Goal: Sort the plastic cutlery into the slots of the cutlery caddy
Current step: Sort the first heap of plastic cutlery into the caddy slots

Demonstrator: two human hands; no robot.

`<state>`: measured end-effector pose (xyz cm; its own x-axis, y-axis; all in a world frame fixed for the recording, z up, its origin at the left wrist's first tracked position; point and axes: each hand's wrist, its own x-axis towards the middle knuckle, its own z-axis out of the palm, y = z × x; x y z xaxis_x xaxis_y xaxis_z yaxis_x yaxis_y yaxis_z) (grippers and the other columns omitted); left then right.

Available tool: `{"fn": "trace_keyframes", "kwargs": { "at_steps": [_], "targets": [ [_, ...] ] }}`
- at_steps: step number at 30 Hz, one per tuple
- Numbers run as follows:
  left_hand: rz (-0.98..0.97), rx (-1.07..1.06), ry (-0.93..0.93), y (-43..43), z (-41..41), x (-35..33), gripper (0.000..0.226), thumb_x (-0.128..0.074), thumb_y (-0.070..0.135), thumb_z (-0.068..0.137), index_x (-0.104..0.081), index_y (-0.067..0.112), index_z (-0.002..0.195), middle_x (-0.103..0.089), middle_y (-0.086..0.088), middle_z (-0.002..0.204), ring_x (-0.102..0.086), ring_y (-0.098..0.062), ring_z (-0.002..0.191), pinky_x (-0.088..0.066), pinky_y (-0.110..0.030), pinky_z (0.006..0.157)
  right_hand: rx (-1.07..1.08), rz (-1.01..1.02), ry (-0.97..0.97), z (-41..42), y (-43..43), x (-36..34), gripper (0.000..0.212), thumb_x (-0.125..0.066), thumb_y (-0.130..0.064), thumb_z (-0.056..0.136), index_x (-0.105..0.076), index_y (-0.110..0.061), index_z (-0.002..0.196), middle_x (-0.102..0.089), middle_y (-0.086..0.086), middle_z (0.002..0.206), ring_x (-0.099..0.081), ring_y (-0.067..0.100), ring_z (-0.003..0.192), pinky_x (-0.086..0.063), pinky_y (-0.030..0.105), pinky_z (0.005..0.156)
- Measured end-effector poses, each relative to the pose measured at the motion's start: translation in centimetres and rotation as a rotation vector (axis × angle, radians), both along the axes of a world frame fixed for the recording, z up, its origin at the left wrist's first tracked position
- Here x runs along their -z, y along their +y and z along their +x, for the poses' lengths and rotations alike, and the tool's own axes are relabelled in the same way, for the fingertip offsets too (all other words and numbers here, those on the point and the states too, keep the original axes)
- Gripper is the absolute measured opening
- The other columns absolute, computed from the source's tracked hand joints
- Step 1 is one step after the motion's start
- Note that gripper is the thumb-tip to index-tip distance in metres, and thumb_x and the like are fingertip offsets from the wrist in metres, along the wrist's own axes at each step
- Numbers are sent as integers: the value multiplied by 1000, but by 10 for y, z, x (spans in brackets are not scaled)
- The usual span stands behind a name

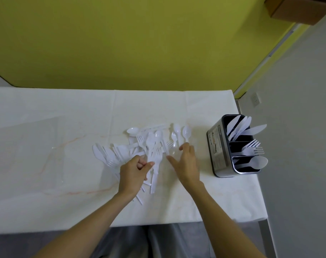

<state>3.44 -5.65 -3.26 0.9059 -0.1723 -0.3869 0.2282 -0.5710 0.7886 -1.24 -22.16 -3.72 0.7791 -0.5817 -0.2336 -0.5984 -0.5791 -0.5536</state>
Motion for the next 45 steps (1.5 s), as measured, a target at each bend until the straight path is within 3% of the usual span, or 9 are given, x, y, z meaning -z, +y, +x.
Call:
{"fn": "trace_keyframes", "kwargs": {
  "at_steps": [4, 10, 16, 23, 30, 34, 37, 40, 45],
  "targets": [
    [-27, -25, 80, 2, 2, 1, 29, -76, 25, 81, -58, 4, 74, -66, -5, 61, -69, -12, 51, -57, -38, 63, 71, 129, 36, 13, 5, 7, 20, -57, -29, 95, -47, -14, 102, -52, 1, 99, -50, 19, 80, -38, 29, 68],
    [1, 50, 73, 3, 7, 3, 22, -76, 25, 81, -63, 10, 72, -68, -5, 59, -69, -17, 53, -60, -33, 65, 129, 50, 43, -3, -22, 11, 10, -57, -20, 96, -52, -11, 93, -59, 8, 95, -57, 23, 80, -50, 37, 69],
    [-5, 108, 45, 4, 7, 6, 20, -76, 24, 81, -64, 11, 71, -66, -3, 52, -65, -19, 50, -60, -42, 66, 64, 12, 12, 1, -17, 8, 25, -63, -32, 92, -57, -11, 103, -53, 1, 100, -57, 21, 85, -52, 36, 73],
    [-24, 124, 22, 5, 7, 5, 19, -76, 22, 81, -66, 8, 73, -67, -2, 55, -67, -13, 51, -60, -41, 69, 103, 161, 75, 9, -14, 6, 7, -56, -11, 88, -57, -4, 88, -60, 8, 83, -54, 21, 71, -41, 27, 56],
    [-79, 53, 44, 15, 4, 6, 22, -75, 19, 82, -61, 6, 71, -64, -2, 55, -69, -18, 54, -61, -41, 68, 108, 209, 44, 6, -12, -1, 18, -65, -10, 86, -54, -11, 101, -61, 4, 79, -57, 17, 70, -46, 25, 61],
    [-95, 37, 56, 18, 6, 6, 21, -75, 17, 82, -62, 4, 73, -63, -4, 58, -68, -19, 54, -61, -35, 64, 57, 142, 157, 11, -9, 4, 13, -65, -14, 88, -57, -4, 89, -59, 6, 78, -51, 17, 65, -42, 25, 57],
    [-130, 73, 51, 5, 7, 0, 21, -75, 16, 82, -62, 1, 74, -63, -10, 60, -67, -21, 54, -60, -30, 60, 120, 184, 129, 8, -16, 1, 12, -63, -12, 86, -56, -2, 83, -54, 6, 72, -49, 19, 66, -40, 28, 59],
    [-168, 99, 60, -21, 5, 0, 20, -76, 15, 81, -62, 3, 72, -61, -5, 53, -67, -23, 53, -61, -35, 60, 199, 225, 74, -1, -28, -6, 15, -64, -16, 89, -56, -4, 88, -55, 1, 75, -52, 17, 68, -41, 25, 59],
    [-103, 137, 85, -52, -3, 1, 32, -71, 38, 83, -65, 9, 71, -65, -1, 55, -69, -22, 57, -56, -33, 65, 248, 232, 31, -12, -38, -9, 17, -67, -17, 88, -55, -6, 84, -60, 5, 76, -57, 21, 68, -45, 26, 59]
  ]
}}
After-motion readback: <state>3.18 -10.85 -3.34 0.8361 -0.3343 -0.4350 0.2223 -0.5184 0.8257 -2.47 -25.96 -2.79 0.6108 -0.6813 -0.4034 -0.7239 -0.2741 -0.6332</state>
